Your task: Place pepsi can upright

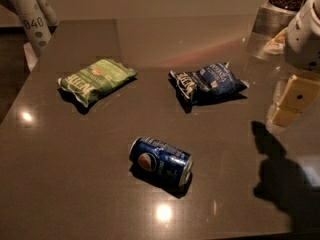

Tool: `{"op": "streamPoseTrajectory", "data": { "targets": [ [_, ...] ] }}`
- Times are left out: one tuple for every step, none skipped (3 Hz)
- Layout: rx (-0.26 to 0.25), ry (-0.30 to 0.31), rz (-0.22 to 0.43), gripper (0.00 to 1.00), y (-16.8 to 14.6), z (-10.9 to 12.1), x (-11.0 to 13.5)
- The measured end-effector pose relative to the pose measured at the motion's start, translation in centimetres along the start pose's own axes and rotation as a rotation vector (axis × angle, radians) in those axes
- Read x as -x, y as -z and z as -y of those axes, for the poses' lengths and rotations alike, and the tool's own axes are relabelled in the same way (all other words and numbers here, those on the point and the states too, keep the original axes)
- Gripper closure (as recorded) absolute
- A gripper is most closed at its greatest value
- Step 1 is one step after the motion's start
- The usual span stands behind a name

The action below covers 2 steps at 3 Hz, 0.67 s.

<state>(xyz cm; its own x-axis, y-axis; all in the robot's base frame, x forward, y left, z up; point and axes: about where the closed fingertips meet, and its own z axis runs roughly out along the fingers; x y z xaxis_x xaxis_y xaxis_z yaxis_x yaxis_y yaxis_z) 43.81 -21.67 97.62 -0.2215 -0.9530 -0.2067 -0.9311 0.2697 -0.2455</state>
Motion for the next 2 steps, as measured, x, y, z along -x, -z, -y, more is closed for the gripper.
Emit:
{"op": "streamPoseTrajectory", "data": {
  "targets": [
    [0.0, 0.0, 0.0, 0.0, 0.0, 0.0, 0.0],
    [0.02, -0.031, 0.007, 0.0, -0.5, -0.5, 1.2]
  ]
}}
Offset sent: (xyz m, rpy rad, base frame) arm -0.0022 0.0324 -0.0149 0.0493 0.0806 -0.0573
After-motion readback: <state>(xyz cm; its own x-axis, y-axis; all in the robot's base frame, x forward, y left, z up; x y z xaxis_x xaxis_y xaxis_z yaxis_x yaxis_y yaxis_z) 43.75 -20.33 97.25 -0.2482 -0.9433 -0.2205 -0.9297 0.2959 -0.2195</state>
